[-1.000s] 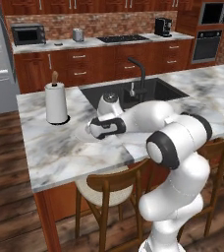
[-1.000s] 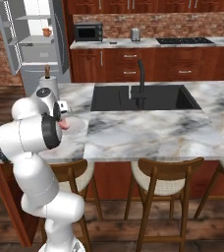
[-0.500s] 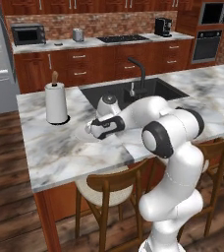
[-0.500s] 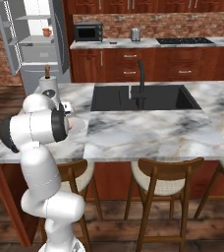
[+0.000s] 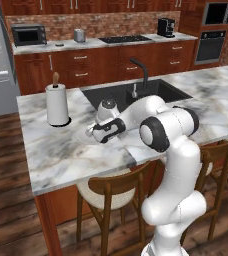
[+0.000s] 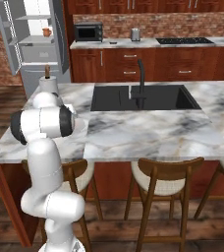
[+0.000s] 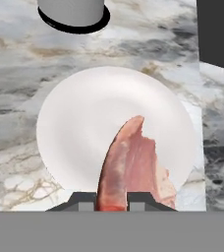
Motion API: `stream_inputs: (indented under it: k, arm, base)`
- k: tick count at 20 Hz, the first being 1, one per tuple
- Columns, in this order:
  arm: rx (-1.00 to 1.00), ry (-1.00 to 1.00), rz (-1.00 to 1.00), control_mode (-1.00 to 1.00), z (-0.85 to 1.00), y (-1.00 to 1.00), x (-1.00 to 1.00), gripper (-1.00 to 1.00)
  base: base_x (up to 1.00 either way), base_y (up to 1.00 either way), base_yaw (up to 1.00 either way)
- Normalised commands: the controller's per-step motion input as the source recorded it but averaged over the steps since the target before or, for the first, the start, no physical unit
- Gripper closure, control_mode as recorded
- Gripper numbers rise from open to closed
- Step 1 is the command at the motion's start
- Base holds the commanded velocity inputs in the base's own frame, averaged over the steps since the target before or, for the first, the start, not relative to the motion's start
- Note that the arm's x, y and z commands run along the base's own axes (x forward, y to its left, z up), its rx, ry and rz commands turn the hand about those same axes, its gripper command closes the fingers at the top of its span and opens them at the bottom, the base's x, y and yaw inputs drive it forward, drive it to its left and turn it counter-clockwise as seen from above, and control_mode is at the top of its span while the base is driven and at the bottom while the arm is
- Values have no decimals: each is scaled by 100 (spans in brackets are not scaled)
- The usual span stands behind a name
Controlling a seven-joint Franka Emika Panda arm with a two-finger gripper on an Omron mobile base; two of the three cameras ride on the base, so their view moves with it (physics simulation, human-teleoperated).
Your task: Take the steak from the fridge and place it on the digital scale on the counter by the fridge. Wait a few seconds for a reading, then move it to the plate on the dining counter.
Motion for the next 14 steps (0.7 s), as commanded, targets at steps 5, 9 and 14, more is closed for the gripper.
stream_inputs:
  k: [5,9,14]
  arm:
    - [0,0,0,-100,-10,10,42,100]
    - [0,0,0,-100,-10,7,34,100]
    - [0,5,0,-100,-16,5,28,-100]
  base:
    - [0,0,0]
    - [0,0,0]
    - [0,0,0]
